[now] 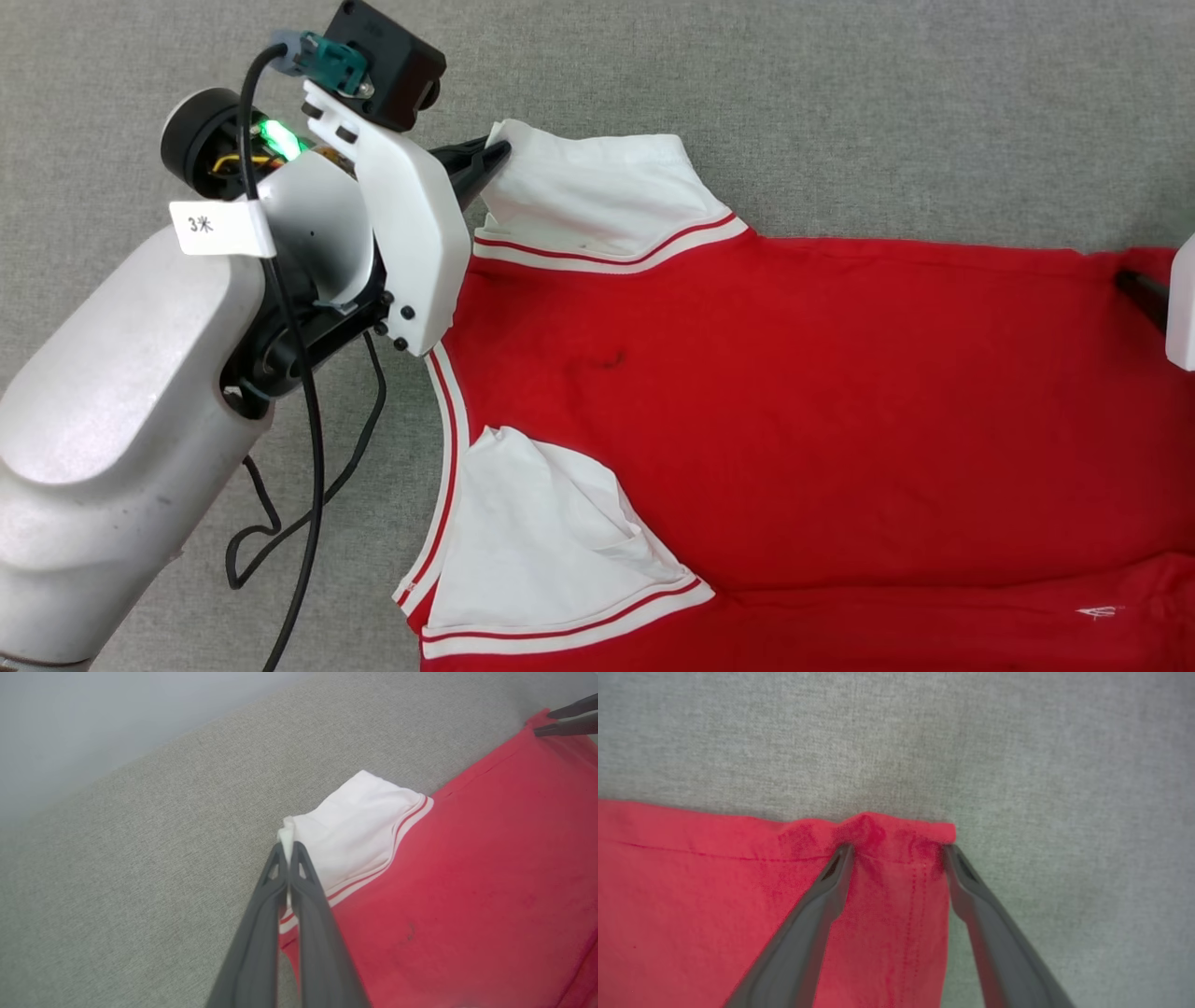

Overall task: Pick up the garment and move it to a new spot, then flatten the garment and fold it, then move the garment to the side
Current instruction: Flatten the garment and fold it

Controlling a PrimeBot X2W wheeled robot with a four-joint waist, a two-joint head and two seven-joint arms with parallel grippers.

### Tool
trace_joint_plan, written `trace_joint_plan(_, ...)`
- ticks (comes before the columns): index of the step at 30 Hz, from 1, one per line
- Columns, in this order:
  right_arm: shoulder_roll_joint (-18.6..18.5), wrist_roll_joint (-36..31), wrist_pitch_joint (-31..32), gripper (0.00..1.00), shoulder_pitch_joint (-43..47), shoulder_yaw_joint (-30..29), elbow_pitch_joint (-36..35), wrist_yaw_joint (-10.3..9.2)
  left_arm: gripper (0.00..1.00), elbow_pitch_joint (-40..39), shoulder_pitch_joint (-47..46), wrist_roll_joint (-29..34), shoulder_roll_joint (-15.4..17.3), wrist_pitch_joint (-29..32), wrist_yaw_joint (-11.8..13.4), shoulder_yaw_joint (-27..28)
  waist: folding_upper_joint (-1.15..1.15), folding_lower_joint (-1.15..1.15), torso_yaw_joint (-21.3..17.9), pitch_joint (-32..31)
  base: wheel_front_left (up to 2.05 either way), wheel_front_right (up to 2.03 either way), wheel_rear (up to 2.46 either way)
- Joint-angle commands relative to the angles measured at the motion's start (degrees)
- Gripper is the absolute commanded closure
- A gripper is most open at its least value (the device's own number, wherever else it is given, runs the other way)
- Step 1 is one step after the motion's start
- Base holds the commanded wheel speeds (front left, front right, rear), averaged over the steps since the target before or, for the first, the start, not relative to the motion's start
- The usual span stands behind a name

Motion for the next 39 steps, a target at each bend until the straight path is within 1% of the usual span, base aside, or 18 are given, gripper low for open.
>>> trace_joint_plan(1,0.5,0.1,-0.2,0.00,0.3,1.7,1.7,-0.02,1.00,-0.6,0.8,0.3,0.2,0.2,0.4,0.0,0.00,0.00,0.2,0.2,0.00,0.00,0.00)
trace_joint_plan(4,0.5,0.4,-0.5,0.00,0.9,3.3,3.4,-0.01,1.00,-1.0,1.0,0.5,0.4,0.0,0.5,0.0,0.00,0.00,0.2,0.2,0.00,0.00,0.00)
trace_joint_plan(5,0.5,0.6,-0.7,0.17,1.2,4.3,4.1,0.00,1.00,-1.2,1.0,0.7,0.6,-0.3,0.5,0.0,0.00,0.00,0.2,0.1,0.00,0.00,0.00)
trace_joint_plan(6,0.6,0.9,-0.9,0.67,1.5,4.9,4.8,0.06,1.00,-1.3,1.2,0.7,0.7,-0.6,0.5,0.0,0.00,0.00,0.1,0.1,0.00,0.00,0.00)
trace_joint_plan(7,0.5,1.2,-1.0,1.00,1.8,5.7,5.3,0.06,1.00,-1.3,1.3,0.7,0.7,-0.6,0.6,0.0,0.00,0.00,0.1,0.0,0.00,0.00,0.00)
trace_joint_plan(11,-0.7,1.6,-5.2,1.00,1.6,6.9,5.9,-0.02,1.00,-0.7,2.3,0.7,0.9,-1.3,1.0,-0.1,0.00,0.00,-0.3,-0.9,0.00,0.00,0.00)
trace_joint_plan(17,-1.7,2.6,-14.0,1.00,1.4,6.0,6.4,-0.07,1.00,0.9,4.8,0.4,0.8,-3.8,1.7,0.2,0.00,0.00,-0.8,-4.1,0.00,0.00,0.00)
trace_joint_plan(26,-3.0,6.8,-23.3,1.00,6.5,6.2,5.4,-0.06,1.00,1.9,11.7,-1.1,1.6,-7.6,3.2,0.7,0.00,0.00,-1.2,-10.8,0.00,0.00,0.00)
trace_joint_plan(32,-3.3,10.1,-27.3,1.00,11.4,5.0,4.9,-0.06,1.00,1.3,17.9,-3.1,1.9,-10.1,4.7,0.9,0.00,0.00,-0.9,-14.9,0.00,0.00,0.00)
trace_joint_plan(39,-4.9,13.8,-29.4,1.00,18.2,4.4,3.0,-0.06,1.00,-0.5,24.3,-3.9,2.9,-11.5,5.7,-0.3,0.00,0.00,0.1,-17.9,0.00,0.00,0.00)
